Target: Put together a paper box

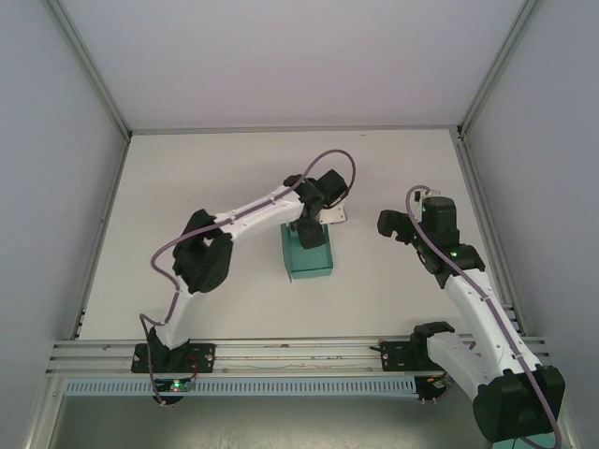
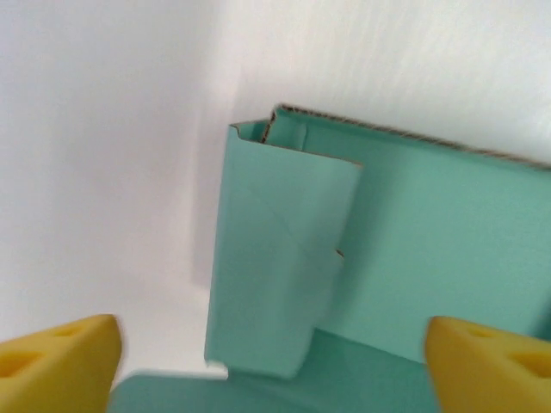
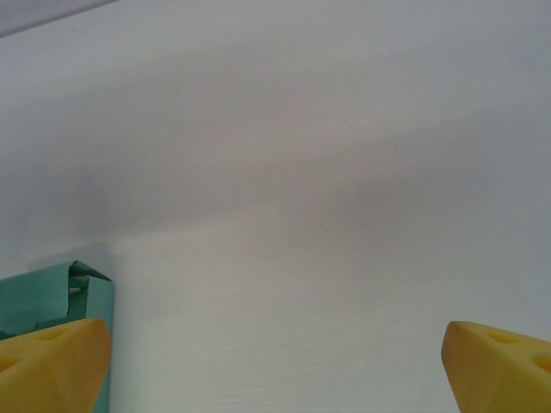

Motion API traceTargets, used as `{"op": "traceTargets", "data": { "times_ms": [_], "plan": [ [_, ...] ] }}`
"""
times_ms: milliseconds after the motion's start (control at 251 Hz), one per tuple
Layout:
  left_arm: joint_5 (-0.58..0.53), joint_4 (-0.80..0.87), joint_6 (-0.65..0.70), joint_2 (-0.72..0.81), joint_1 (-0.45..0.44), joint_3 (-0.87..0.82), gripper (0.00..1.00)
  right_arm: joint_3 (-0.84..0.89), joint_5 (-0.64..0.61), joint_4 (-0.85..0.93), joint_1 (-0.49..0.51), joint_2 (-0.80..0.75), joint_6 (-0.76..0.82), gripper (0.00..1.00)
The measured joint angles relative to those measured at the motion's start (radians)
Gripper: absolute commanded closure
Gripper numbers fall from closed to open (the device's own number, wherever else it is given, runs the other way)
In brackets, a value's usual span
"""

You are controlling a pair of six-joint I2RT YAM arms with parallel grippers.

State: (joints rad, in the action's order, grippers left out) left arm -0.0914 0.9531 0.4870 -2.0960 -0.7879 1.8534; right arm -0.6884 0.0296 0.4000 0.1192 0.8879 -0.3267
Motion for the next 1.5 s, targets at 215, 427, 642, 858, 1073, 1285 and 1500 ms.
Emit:
{"op": "traceTargets", "data": {
  "times_ms": [215,427,642,858,1073,1285,1500],
  "plan": [
    [0.117,-0.056,-0.022,0.254,0.013,-0.107,0.00,0.000,0.142,-0.076,0.000,0.029,0.103,0.02],
    [0.191,-0.315,-0.294,0.531,0.161,-0.391,0.00,-0.171,0.342,-0.148,0.001,0.360,0.252,0.08],
    [0.058,-0.447,-0.596,0.801,0.281,-0.682,0.00,-0.552,0.463,-0.105,0.080,0.766,0.457,0.15],
    [0.011,-0.441,-0.772,0.937,0.357,-0.930,0.00,-0.837,0.529,0.084,0.198,1.068,0.651,0.21],
    [0.016,-0.439,-0.848,1.007,0.371,-1.018,0.00,-0.991,0.533,0.295,0.254,1.247,0.807,0.29],
    [0.020,-0.439,-0.863,1.023,0.371,-1.027,0.00,-0.979,0.536,0.386,0.276,1.272,0.879,0.29],
    [0.039,-0.452,-0.863,0.981,0.371,-1.028,0.00,-0.903,0.543,0.408,0.285,1.252,0.934,0.33]
  ]
}}
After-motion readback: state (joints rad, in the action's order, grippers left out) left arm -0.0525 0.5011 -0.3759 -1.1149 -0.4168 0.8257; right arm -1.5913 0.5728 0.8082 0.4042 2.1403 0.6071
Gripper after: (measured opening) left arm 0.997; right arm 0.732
